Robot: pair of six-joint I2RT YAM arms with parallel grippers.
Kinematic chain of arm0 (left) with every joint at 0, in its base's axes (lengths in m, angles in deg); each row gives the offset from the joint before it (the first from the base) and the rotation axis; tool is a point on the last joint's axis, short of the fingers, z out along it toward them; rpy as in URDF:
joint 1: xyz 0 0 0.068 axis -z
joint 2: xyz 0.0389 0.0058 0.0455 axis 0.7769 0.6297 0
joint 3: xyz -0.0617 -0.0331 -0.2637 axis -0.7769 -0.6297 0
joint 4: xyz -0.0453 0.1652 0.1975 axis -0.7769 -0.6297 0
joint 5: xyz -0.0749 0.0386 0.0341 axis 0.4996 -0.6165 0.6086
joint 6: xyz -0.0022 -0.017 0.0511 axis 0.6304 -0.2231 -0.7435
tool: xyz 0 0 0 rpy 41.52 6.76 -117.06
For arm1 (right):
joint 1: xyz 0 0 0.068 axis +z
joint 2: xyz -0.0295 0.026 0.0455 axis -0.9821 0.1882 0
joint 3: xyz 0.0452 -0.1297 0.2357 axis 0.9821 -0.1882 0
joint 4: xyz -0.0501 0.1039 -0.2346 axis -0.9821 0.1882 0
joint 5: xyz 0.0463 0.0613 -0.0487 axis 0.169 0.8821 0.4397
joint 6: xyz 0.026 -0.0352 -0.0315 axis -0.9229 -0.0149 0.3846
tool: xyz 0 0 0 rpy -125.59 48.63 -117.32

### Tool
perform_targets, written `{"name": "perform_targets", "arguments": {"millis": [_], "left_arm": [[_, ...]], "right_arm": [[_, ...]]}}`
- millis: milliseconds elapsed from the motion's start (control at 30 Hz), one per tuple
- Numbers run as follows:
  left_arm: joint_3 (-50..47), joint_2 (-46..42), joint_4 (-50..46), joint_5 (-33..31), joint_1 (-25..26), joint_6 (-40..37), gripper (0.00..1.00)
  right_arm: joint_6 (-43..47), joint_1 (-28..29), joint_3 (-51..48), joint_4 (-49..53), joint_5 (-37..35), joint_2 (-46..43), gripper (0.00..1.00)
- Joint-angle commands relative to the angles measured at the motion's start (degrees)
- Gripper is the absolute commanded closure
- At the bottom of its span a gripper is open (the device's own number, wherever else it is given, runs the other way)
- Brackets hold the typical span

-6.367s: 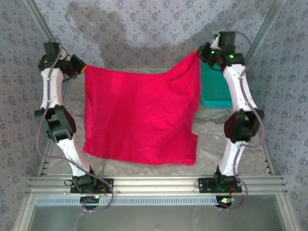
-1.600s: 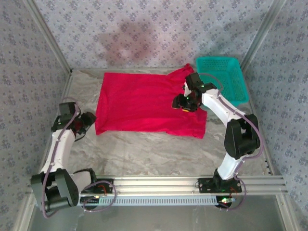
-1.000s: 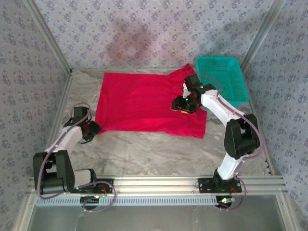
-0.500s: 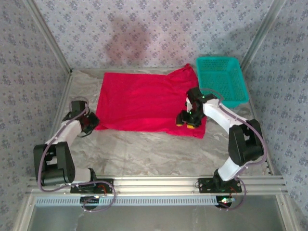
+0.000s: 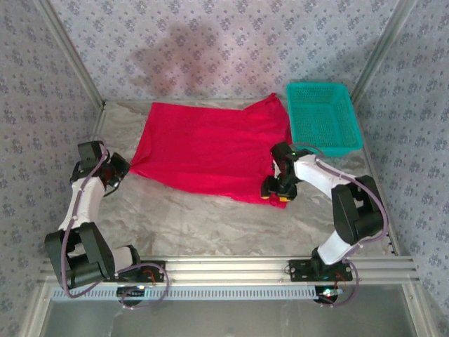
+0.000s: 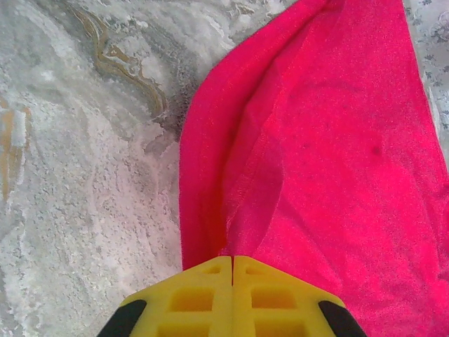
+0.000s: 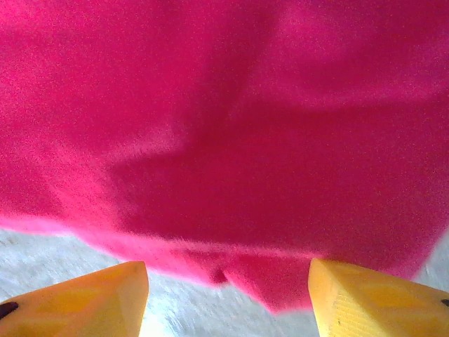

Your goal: Fold the inside-out t-shirt

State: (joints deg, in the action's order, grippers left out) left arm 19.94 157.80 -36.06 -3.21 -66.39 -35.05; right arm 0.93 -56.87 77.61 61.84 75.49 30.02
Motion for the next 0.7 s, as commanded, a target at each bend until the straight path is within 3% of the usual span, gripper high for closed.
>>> {"name": "perform_targets", "arguments": {"millis": [0, 300, 500, 667], "left_arm": [[-0.3, -0.4, -1.8, 1.8, -1.1, -0.2, 1.00], [0.2, -1.7, -2.3, 3.2, -2.2, -0.5, 1.00], [-0.1, -2.6, -2.1, 3.5, -2.2, -0.6, 1.00], [-0.9, -2.2, -0.7, 4.5, -2.2, 0.2, 1.00]], "right_arm": [[-1.6, 0.7, 3.7, -4.6, -1.5, 3.9, 0.37], [-0.6, 1.8, 0.4, -2.5, -1.1, 4.2, 0.42], [0.2, 4.0, -3.2, 6.1, -10.5, -7.9, 0.35], [-0.9, 4.6, -8.2, 5.1, -9.4, -12.2, 0.30]]}}
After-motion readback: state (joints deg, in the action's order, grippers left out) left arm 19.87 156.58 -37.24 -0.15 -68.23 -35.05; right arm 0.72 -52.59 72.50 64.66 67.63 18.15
